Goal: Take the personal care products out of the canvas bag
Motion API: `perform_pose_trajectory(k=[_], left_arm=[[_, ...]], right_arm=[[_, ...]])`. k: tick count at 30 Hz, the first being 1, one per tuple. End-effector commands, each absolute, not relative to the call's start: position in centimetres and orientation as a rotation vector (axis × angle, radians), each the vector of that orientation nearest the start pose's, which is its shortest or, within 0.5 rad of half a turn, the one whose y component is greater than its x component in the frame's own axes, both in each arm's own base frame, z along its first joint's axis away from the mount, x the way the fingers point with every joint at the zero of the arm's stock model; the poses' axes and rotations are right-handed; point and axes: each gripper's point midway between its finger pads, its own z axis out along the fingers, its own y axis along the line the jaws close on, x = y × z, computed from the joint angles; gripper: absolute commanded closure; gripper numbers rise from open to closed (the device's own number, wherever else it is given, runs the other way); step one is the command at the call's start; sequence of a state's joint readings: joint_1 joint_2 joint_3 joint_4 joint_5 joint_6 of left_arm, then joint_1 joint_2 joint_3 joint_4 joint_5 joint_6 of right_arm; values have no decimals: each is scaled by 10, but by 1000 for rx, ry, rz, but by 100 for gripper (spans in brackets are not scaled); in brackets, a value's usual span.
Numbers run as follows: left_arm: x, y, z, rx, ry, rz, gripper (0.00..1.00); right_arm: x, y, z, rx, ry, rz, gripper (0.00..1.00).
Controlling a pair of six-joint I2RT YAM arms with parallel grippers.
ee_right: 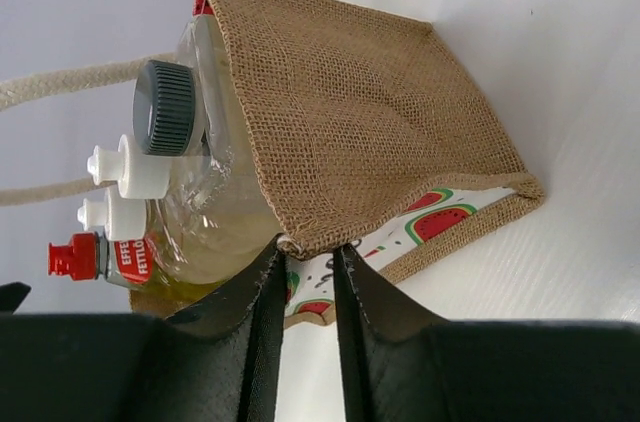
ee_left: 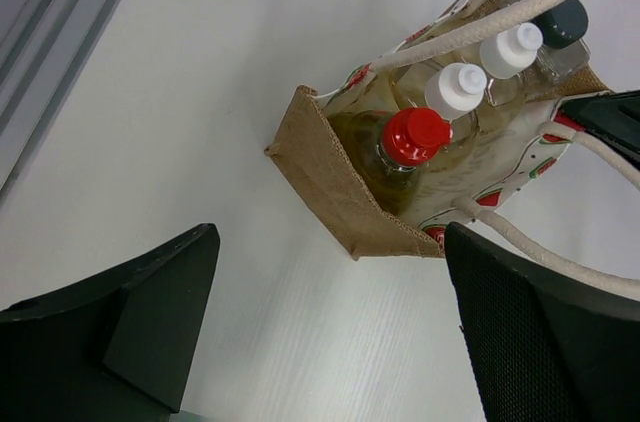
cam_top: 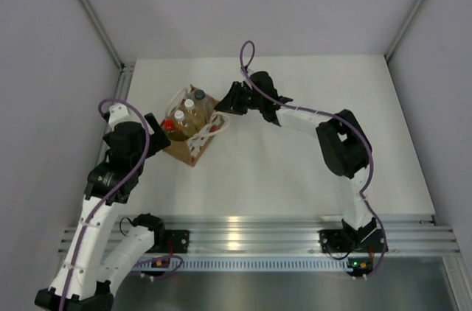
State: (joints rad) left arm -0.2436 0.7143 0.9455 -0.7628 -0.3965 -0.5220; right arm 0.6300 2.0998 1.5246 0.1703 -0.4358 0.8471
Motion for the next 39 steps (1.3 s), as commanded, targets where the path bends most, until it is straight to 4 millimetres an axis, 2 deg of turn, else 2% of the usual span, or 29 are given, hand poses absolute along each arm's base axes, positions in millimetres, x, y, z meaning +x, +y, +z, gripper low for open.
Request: perform_pose_trajectory(k=[1, 4, 5, 7, 8, 10, 11, 13, 14, 15, 16, 17, 18, 19, 20, 21, 22, 23, 25, 26, 28, 29, 32, 33, 35, 36, 39], left_arm=[[247, -17, 264, -495, 1932, -129, 2], [249, -26, 271, -479, 1935, -185, 2], [250, -29, 281, -470, 1920, -207, 2], [257, -36, 287, -423, 1940, -221, 2], [259, -41, 300, -390, 1931, -248, 2], [272, -48, 299, -322, 1979, -235, 2], [276, -55, 312, -288, 1971, -265, 2], [291, -67, 307, -250, 2037, -283, 2], [296, -77, 320, -217, 2030, -337, 2], [302, -83, 322, -209, 2041, -353, 2], [312, -93, 314, -189, 2088, -364, 2], [317, -100, 314, -171, 2103, -366, 2], [320, -115, 330, -128, 2082, -383, 2], [333, -124, 319, -111, 2123, -347, 2], [338, -124, 317, -109, 2138, -277, 2], [342, -139, 330, -76, 2119, -284, 2], [355, -147, 316, -72, 2163, -248, 2], [358, -149, 311, -112, 2192, -231, 2], [372, -149, 316, -201, 2169, -192, 2], [380, -153, 306, -270, 2180, -183, 2], [392, -149, 306, -357, 2149, -142, 2], [400, -152, 296, -422, 2153, -129, 2], [411, -150, 292, -535, 2104, -73, 4], [415, -153, 285, -551, 2104, -53, 5], [421, -153, 283, -616, 2060, -17, 8], [425, -160, 275, -615, 2066, 1, 9], [434, -169, 270, -638, 2050, 13, 11]], right_arm=[[410, 425, 100, -90, 2258, 1252, 78], [408, 421, 85, -112, 2272, 1229, 92], [408, 422, 86, -122, 2260, 1234, 95], [405, 419, 77, -124, 2267, 1232, 96], [405, 419, 79, -135, 2245, 1241, 99], [402, 416, 75, -148, 2241, 1240, 100], [402, 417, 76, -153, 2225, 1244, 100], [401, 416, 72, -158, 2229, 1246, 100], [400, 416, 72, -160, 2222, 1253, 100], [400, 417, 73, -158, 2215, 1260, 100], [399, 416, 73, -148, 2217, 1268, 100], [397, 416, 72, -146, 2219, 1271, 100], [397, 417, 75, -148, 2205, 1278, 100], [397, 415, 75, -140, 2204, 1279, 100], [396, 414, 74, -138, 2206, 1276, 100], [397, 413, 77, -131, 2199, 1275, 100], [397, 413, 77, -125, 2200, 1269, 100], [398, 412, 77, -116, 2200, 1265, 100], [399, 411, 78, -109, 2199, 1254, 100], [400, 410, 78, -107, 2200, 1250, 100], [402, 409, 78, -98, 2200, 1242, 100], [403, 408, 77, -99, 2197, 1239, 100], [405, 406, 77, -91, 2199, 1235, 100], [405, 406, 78, -88, 2199, 1237, 100], [406, 405, 79, -88, 2197, 1234, 100], [407, 404, 79, -86, 2199, 1232, 100], [409, 403, 81, -80, 2196, 1228, 100]])
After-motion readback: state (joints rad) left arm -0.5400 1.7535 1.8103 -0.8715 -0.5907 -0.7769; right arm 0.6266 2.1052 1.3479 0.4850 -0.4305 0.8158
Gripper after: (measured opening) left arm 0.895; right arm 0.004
